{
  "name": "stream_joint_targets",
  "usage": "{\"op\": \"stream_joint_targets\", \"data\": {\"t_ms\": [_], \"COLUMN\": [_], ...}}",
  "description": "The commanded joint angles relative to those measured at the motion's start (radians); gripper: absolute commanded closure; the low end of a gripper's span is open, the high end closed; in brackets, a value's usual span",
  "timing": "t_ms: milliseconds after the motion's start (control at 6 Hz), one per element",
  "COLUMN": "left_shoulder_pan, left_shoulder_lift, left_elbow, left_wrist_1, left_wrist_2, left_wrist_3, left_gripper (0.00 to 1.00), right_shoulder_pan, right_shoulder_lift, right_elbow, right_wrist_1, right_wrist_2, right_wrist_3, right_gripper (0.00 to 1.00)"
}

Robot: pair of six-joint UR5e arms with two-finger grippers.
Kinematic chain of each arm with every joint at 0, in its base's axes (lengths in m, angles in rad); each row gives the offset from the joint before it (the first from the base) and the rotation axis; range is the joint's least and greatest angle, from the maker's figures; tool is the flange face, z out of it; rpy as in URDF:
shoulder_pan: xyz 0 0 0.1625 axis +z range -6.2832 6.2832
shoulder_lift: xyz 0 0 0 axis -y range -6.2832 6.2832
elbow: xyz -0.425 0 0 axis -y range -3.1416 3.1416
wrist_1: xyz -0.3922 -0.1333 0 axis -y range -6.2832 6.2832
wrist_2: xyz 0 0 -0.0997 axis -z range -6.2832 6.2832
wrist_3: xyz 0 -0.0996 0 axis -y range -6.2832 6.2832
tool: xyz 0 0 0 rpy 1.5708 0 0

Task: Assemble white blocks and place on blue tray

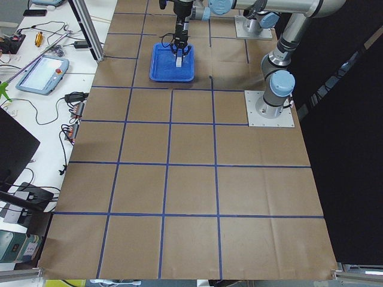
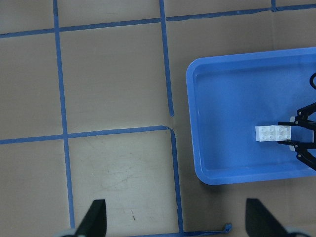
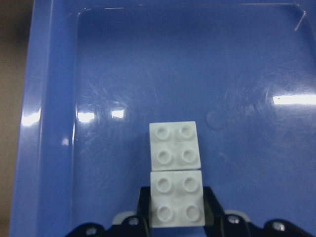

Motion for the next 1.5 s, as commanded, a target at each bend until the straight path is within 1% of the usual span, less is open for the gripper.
{"op": "stream_joint_targets", "data": {"t_ms": [0,167,333,500,667,1000,1167,1333], "left_shoulder_pan": [0.003,0.003,0.003,0.007,0.007,0.007,0.004,0.006], "left_shoulder_lift": [-0.005,0.003,-0.002,-0.002,0.000,0.013,0.015,0.017], "left_elbow": [-0.001,-0.001,-0.001,-0.001,-0.003,0.002,-0.001,-0.004], "left_wrist_1": [0.017,0.015,0.015,0.017,0.015,0.012,0.005,-0.002], "left_wrist_2": [-0.001,0.001,0.001,-0.001,0.001,0.004,0.004,0.004], "left_wrist_3": [-0.002,-0.001,0.001,0.002,0.002,0.004,0.004,-0.001], "left_gripper": [0.01,0.01,0.01,0.01,0.01,0.01,0.01,0.01], "right_shoulder_pan": [0.000,0.000,0.000,0.000,0.000,0.000,0.000,0.000], "right_shoulder_lift": [0.001,0.003,0.006,0.006,0.006,0.006,0.006,0.004], "right_elbow": [0.000,0.000,0.000,0.000,0.000,0.000,0.000,0.000], "right_wrist_1": [0.000,0.000,0.000,0.000,0.000,0.002,0.000,0.002], "right_wrist_2": [0.000,0.006,0.009,0.009,0.011,0.011,0.009,0.009], "right_wrist_3": [0.001,0.006,0.026,0.027,0.029,0.034,0.047,0.067], "right_gripper": [0.74,0.53,0.41,0.38,0.28,0.24,0.01,0.00]}}
